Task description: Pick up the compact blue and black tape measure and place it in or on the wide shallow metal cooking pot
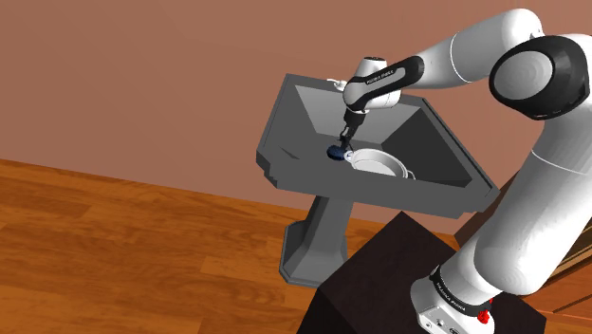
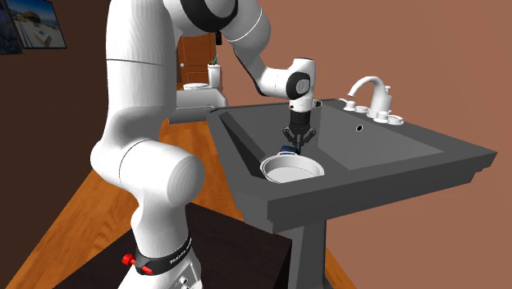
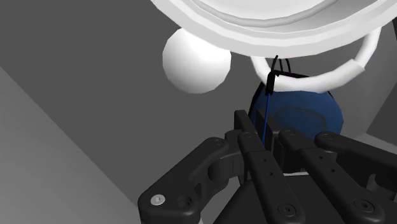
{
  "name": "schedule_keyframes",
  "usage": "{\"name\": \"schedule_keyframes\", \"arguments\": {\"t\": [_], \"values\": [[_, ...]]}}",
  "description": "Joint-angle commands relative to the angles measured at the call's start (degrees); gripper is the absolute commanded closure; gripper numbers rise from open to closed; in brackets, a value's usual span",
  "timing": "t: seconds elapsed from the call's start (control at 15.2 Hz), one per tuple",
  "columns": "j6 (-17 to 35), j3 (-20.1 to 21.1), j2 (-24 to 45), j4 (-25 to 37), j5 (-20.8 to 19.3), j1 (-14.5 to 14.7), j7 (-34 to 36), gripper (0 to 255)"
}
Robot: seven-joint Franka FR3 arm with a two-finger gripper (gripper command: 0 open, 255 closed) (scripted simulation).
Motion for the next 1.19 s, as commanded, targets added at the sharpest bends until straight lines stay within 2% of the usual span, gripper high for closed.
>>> {"name": "schedule_keyframes", "arguments": {"t": [0.0, 0.13, 1.12], "values": [[-0.1, 0.0, 0.1, -0.2, 0.0, 0.0, 0.0, 255], [0.0, -0.1, 0.2, -0.2, 0.0, -0.1, -0.1, 255], [-10.5, -0.5, -5.6, 4.7, -2.3, 0.3, 1.4, 255]]}}
